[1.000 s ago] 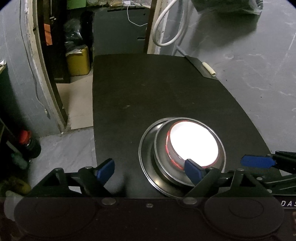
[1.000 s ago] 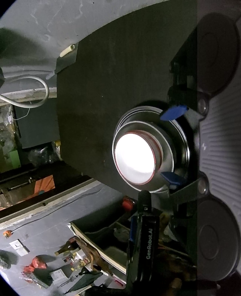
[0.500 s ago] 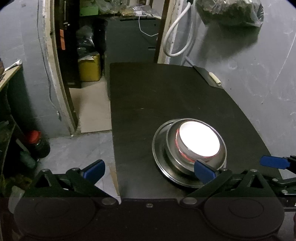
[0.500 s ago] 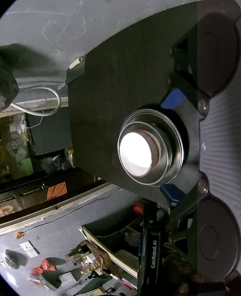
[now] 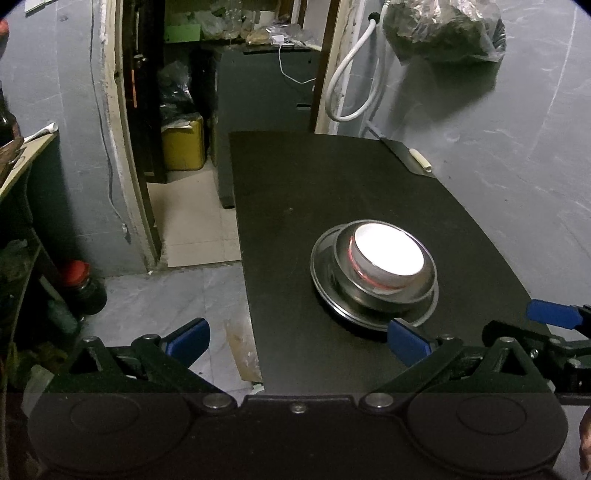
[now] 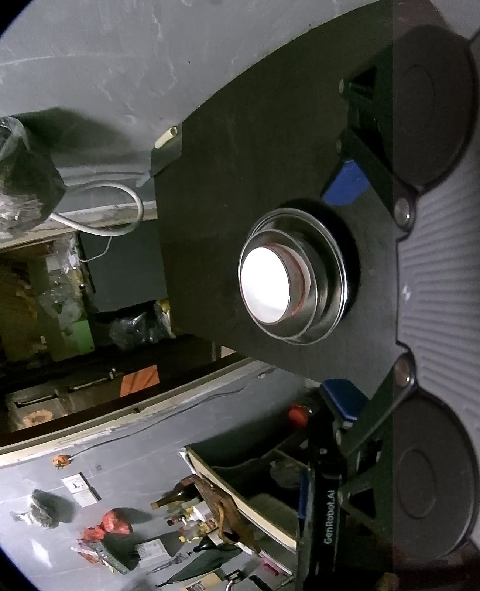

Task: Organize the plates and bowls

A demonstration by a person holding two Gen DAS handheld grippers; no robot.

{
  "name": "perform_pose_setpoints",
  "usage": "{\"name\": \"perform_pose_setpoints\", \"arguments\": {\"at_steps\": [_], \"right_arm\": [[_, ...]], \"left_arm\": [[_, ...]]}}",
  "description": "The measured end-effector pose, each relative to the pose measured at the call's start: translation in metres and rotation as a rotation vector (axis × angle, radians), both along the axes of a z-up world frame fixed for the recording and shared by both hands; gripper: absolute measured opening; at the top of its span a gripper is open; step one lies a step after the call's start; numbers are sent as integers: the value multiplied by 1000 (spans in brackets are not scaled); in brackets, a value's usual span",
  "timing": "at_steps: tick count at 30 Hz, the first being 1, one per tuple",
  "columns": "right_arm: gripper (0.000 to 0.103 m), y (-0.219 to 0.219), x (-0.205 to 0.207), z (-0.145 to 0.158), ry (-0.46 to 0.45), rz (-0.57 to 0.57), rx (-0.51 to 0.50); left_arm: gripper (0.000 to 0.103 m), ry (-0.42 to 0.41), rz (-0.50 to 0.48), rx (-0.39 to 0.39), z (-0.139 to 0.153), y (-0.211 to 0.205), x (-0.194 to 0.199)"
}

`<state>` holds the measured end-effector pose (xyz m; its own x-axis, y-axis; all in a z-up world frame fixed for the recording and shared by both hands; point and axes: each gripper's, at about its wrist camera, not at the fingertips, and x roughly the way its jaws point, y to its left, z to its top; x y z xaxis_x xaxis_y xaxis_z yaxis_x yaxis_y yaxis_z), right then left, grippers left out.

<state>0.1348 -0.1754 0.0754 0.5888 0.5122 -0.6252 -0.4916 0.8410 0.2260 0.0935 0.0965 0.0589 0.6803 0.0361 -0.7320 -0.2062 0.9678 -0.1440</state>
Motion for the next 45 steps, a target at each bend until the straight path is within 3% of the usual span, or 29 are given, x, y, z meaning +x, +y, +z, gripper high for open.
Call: {"name": "perform_pose_setpoints", "arguments": {"at_steps": [15, 22, 28, 33, 45], "right_arm": [[103, -2, -45, 6, -71, -84, 17], [103, 2, -56, 9, -150, -115, -8], [103, 11, -53, 14, -197, -84, -23], [103, 12, -44, 14, -203, -37, -32], [103, -15, -31, 11, -189, -5, -58]], "left_arm": [[102, -56, -5, 10, 5, 5, -49], [102, -131, 36, 36, 7, 7, -65], [102, -197, 102, 81, 16, 12, -70], [102, -243, 172, 56, 20, 18, -69], [102, -255, 213, 155, 28, -21, -57]]}}
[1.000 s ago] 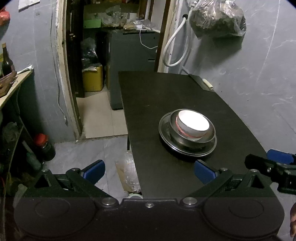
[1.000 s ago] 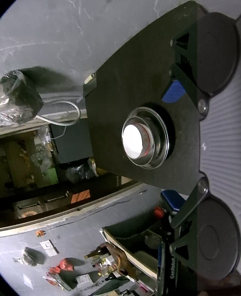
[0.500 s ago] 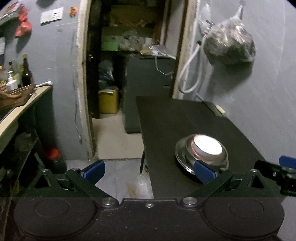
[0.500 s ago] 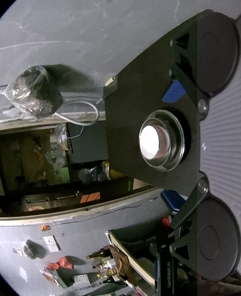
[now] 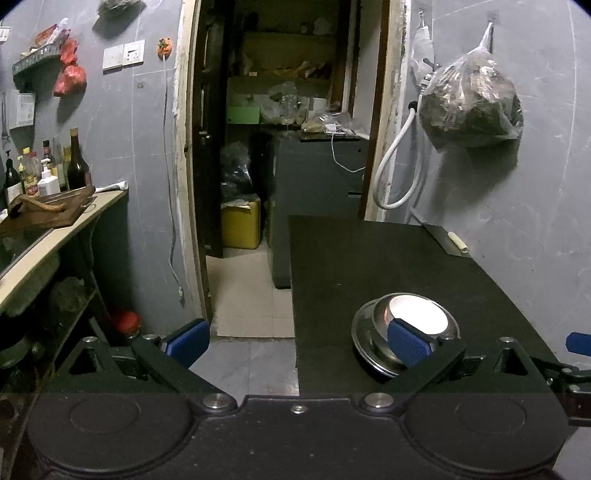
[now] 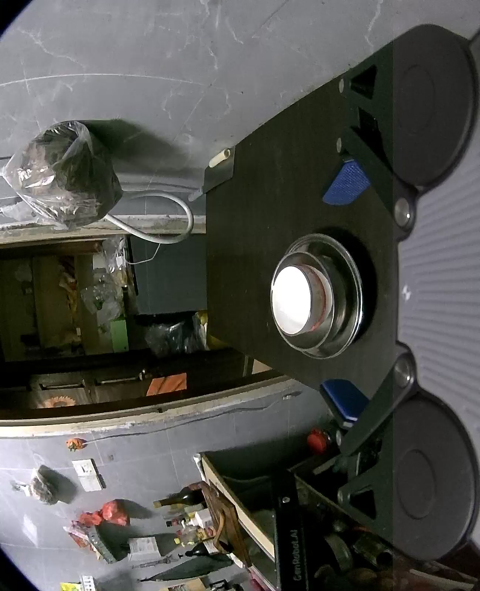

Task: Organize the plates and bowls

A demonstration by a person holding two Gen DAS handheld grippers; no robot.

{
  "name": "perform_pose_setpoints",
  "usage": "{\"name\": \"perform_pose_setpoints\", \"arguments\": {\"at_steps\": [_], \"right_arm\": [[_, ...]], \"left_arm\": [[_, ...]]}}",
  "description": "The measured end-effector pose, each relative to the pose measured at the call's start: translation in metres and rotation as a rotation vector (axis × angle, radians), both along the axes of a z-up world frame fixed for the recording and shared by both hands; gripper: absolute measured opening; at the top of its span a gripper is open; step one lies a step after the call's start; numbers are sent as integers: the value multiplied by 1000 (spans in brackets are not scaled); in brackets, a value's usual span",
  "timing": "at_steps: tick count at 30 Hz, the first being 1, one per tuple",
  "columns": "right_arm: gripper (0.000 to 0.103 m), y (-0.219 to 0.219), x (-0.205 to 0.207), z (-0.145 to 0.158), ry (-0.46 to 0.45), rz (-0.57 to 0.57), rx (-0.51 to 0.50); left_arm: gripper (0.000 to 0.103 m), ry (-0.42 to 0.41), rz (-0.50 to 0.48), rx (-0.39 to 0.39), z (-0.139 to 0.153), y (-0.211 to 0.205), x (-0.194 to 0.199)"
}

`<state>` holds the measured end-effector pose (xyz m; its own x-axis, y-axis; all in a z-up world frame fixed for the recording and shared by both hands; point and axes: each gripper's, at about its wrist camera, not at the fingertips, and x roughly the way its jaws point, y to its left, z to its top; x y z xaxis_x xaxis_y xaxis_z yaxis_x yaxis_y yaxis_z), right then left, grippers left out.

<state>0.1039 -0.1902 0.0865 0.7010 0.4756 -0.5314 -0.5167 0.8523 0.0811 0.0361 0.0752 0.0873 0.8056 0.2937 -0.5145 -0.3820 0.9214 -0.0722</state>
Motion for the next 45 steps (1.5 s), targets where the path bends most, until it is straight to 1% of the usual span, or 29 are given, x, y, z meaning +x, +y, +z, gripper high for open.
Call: {"name": "perform_pose_setpoints", "arguments": {"at_steps": [3, 7, 9, 11, 12, 16, 19, 22, 28, 32, 34, 37, 41, 45], "right_arm": [[103, -6, 5, -2, 32, 0, -19], [103, -17, 8, -6, 65, 9, -20], [103, -23, 8, -8, 71, 12, -22], [103, -27, 8, -10, 72, 5, -31], [103, -29, 8, -12, 80, 5, -36], [103, -43, 6, -18, 90, 7, -34], [103, -52, 4, -24, 86, 7, -18], [103, -61, 1, -30, 111, 2, 0], [103, -69, -3, -32, 119, -11, 22], [103, -67, -11, -30, 106, -26, 16], [103, -64, -15, -29, 104, -40, 5], [103, -59, -22, -25, 100, -59, -11], [103, -50, -32, -22, 94, -58, -34], [103, -42, -34, -23, 122, -57, -46]], "left_arm": [[102, 11, 26, 1, 3, -8, -1], [102, 14, 52, -4, 3, -17, -6], [102, -8, 69, -10, 5, -23, -11], [102, -42, 74, 0, 7, -30, -17], [102, -42, 77, 6, 7, -34, -18], [102, 17, 88, 8, 1, -47, -16], [102, 28, 86, 19, -4, -57, -20], [102, 59, 85, 24, -10, -65, -24], [102, 97, 41, 51, -12, -75, -29], [102, 133, 11, 59, -17, -74, -30], [102, 145, -20, 71, -20, -72, -30], [102, 153, -58, 56, -23, -66, -31], [102, 156, -83, 28, -27, -56, -31], [102, 182, -102, 43, -34, -52, -29]]}}
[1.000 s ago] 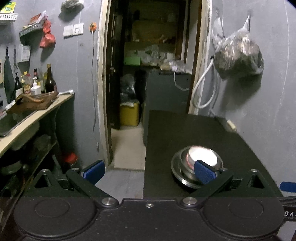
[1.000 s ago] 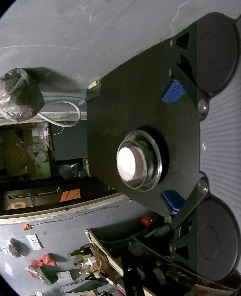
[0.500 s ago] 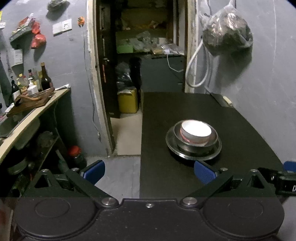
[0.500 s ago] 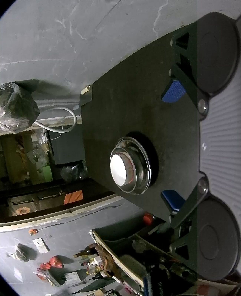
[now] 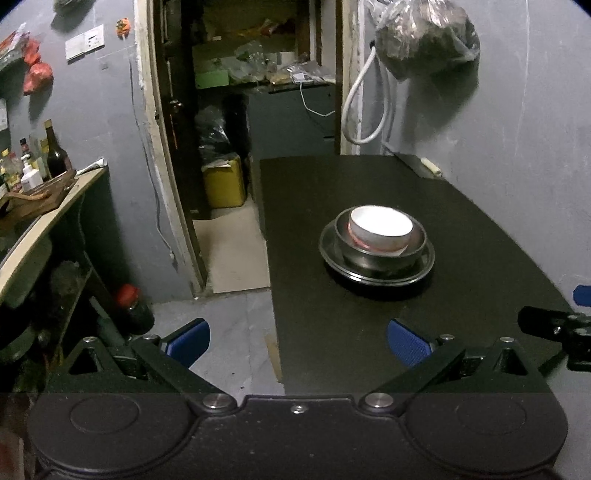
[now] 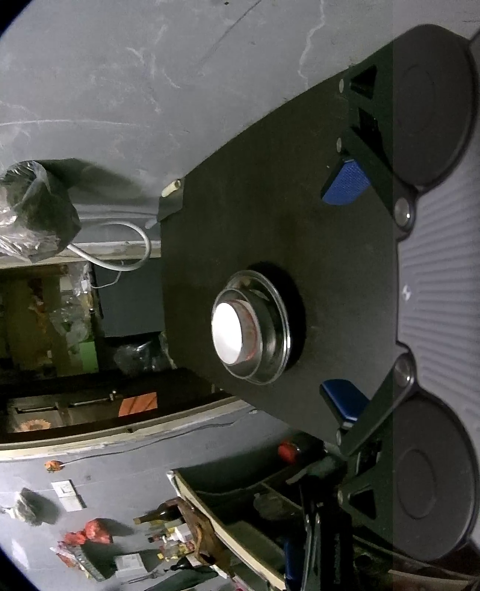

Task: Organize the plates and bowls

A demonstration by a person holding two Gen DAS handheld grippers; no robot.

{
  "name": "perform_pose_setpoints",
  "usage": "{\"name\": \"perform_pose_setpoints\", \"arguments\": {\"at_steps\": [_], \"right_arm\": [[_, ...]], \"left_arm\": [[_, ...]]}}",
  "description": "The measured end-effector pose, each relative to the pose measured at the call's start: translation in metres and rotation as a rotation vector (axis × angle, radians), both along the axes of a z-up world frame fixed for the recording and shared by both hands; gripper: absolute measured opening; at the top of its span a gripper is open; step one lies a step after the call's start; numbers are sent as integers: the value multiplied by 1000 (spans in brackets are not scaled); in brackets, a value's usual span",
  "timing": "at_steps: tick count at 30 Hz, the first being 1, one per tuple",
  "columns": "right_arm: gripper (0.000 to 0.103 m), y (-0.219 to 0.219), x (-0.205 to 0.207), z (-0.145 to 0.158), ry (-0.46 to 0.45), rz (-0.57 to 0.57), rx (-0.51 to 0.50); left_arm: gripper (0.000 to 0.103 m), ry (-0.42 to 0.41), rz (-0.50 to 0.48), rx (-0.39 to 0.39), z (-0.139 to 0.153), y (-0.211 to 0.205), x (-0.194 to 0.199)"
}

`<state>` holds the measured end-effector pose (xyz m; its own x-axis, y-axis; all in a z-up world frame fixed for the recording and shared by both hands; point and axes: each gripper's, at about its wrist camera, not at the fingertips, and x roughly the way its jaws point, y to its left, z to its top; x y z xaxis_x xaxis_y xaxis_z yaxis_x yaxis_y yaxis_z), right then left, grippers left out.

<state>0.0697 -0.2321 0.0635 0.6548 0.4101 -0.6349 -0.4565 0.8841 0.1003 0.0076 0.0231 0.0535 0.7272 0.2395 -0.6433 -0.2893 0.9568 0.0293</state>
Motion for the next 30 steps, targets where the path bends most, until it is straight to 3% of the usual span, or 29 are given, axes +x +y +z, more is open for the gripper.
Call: {"name": "perform_pose_setpoints", "arguments": {"at_steps": [11, 30], "right_arm": [[103, 16, -10, -3, -13, -17, -2], [103, 38, -18, -32, 76, -54, -30]], "left_arm": [[102, -9, -74, 6, -8, 16, 1], [102, 90, -120, -31, -37, 44, 0]]}}
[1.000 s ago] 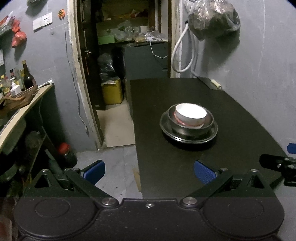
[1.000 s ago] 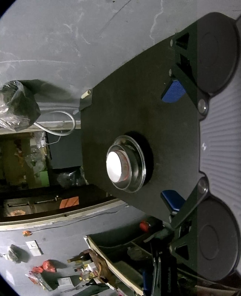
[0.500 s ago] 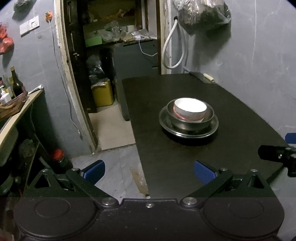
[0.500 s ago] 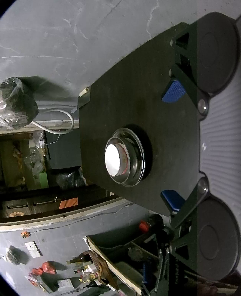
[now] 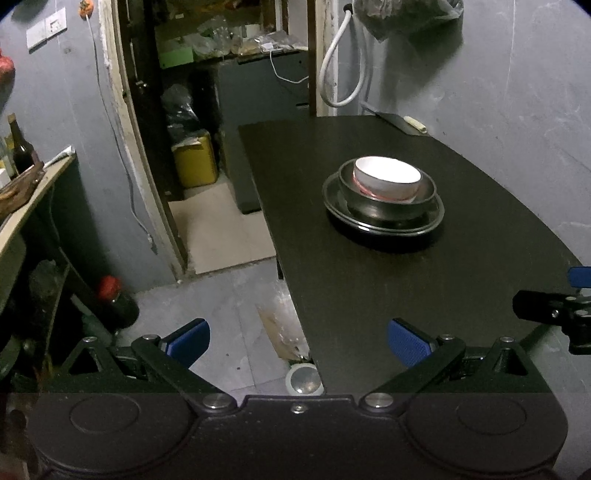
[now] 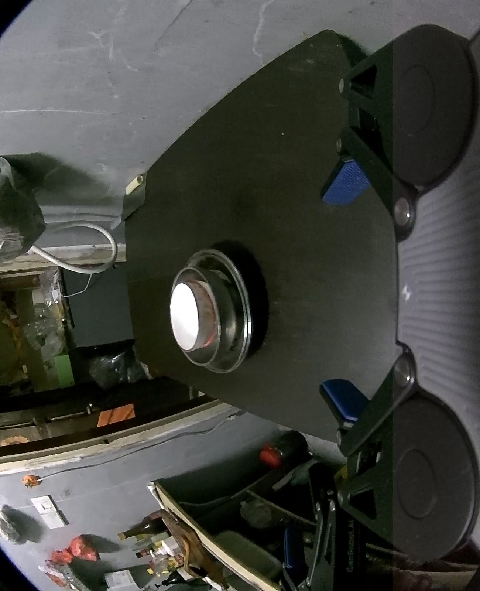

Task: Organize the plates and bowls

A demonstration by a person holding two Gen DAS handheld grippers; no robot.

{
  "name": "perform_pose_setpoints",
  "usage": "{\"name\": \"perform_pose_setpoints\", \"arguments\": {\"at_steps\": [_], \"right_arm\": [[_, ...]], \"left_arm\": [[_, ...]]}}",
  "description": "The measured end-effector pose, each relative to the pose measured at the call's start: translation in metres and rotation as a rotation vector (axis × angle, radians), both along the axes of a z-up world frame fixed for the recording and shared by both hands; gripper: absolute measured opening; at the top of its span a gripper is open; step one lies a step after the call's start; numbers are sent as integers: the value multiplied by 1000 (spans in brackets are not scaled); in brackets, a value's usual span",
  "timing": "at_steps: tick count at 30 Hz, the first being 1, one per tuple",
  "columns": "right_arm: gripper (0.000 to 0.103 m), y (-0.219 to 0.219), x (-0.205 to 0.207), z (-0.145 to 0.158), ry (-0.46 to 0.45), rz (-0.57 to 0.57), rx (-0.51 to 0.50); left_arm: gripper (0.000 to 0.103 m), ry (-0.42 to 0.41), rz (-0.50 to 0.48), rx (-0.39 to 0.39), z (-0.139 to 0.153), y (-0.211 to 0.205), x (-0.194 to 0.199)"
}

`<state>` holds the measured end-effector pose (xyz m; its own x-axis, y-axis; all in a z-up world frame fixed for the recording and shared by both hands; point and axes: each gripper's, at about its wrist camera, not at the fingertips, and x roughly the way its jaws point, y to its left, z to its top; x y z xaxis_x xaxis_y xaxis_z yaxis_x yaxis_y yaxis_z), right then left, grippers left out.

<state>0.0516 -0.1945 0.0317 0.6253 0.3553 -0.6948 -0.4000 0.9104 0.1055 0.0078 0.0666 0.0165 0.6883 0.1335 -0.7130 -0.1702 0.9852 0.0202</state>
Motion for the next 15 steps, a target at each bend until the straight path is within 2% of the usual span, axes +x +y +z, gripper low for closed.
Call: {"name": "perform_pose_setpoints", "arguments": {"at_steps": [15], "right_arm": [[103, 1, -4, 6, -21, -12, -11]], "left_arm": [[102, -40, -7, -12, 3, 1, -3]]}}
